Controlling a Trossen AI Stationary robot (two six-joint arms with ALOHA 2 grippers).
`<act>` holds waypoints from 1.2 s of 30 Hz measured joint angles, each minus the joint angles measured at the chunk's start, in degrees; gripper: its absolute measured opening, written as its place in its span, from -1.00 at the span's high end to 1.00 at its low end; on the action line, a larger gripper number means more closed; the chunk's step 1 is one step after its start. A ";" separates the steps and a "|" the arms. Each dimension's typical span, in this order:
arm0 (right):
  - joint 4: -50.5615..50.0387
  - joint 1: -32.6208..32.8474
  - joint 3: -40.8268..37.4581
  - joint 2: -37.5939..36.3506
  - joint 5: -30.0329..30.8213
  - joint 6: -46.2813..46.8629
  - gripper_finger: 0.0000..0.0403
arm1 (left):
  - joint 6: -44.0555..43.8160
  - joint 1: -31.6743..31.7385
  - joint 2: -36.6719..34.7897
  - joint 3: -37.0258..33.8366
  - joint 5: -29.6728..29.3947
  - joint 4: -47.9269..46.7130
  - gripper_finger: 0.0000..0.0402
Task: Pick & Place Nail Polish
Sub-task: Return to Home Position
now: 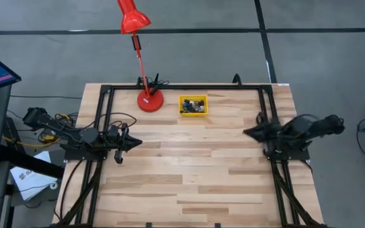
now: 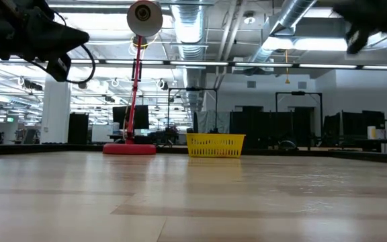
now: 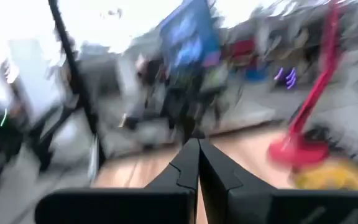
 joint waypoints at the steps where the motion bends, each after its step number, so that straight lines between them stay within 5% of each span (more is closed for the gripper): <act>1: 0.09 0.23 -2.52 -0.54 -1.43 -0.28 1.00 | 0.02 0.01 0.23 0.04 0.02 0.08 1.00; 10: 9.44 0.42 -14.68 -3.26 -3.64 -1.75 1.00 | 0.02 -0.02 0.46 0.04 0.46 0.89 1.00; 36: 8.16 -1.00 -15.00 -2.36 -5.33 -3.13 1.00 | 0.02 -0.02 0.54 0.04 0.45 1.30 1.00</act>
